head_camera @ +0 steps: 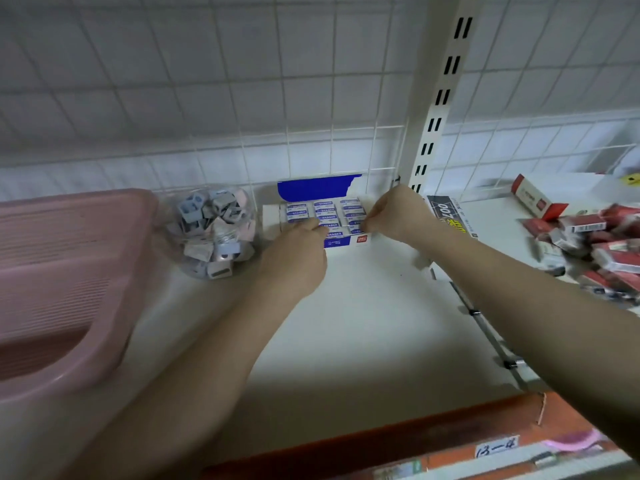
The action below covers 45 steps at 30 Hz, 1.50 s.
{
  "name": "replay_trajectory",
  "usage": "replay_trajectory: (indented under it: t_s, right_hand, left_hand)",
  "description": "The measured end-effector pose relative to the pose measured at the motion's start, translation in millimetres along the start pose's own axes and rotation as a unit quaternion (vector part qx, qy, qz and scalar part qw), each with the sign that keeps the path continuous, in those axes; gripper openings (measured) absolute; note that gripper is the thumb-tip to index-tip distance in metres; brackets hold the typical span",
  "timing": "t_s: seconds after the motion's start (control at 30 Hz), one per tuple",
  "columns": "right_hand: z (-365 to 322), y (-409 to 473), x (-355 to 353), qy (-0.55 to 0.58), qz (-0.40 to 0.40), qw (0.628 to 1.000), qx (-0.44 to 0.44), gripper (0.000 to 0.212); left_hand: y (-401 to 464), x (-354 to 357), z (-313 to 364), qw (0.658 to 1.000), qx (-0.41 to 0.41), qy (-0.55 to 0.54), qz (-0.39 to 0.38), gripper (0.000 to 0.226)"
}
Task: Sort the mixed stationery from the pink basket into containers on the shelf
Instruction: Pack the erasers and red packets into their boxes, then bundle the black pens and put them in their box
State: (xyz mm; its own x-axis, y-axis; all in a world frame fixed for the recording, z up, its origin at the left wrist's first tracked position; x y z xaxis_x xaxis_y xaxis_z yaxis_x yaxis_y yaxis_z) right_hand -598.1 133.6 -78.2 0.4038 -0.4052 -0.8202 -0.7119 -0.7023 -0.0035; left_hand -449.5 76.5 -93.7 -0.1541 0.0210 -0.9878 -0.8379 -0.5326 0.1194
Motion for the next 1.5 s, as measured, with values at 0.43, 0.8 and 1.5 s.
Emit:
replay_trajectory:
  t_s: [0.43,0.8,1.5]
  right_hand:
    - [115.4,-120.8,-118.5,0.01,0.121,0.993,0.001,0.013]
    - [182.4,-124.1,-142.3,-0.014,-0.013,0.991,-0.13,0.016]
    - [153.7,-56.7,-97.4,-0.231,-0.151,0.951,-0.143,0.034]
  left_hand:
    - [43.0,-10.7,127.7,0.963,0.268,-0.008,0.01,0.068]
    - [75.2,12.6,201.3,0.933,0.303,0.192,-0.024,0.075]
    - [-78.6,-57.5,183.7,0.969,-0.096,-0.03,0.224,0.08]
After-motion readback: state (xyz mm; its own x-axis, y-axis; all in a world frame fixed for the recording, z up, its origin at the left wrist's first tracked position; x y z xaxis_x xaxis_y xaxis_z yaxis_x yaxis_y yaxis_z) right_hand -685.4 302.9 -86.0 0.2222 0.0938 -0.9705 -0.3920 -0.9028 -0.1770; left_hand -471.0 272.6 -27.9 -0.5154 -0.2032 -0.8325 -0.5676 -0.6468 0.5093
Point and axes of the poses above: each hand's wrist, its own y-axis towards the middle knuckle, its own x-axis out of the palm, z = x × y, the point moved 8 cm from there along y, towards the middle knuckle, and after that the axes turned 3 degrees about y, right-handed, at the moved point
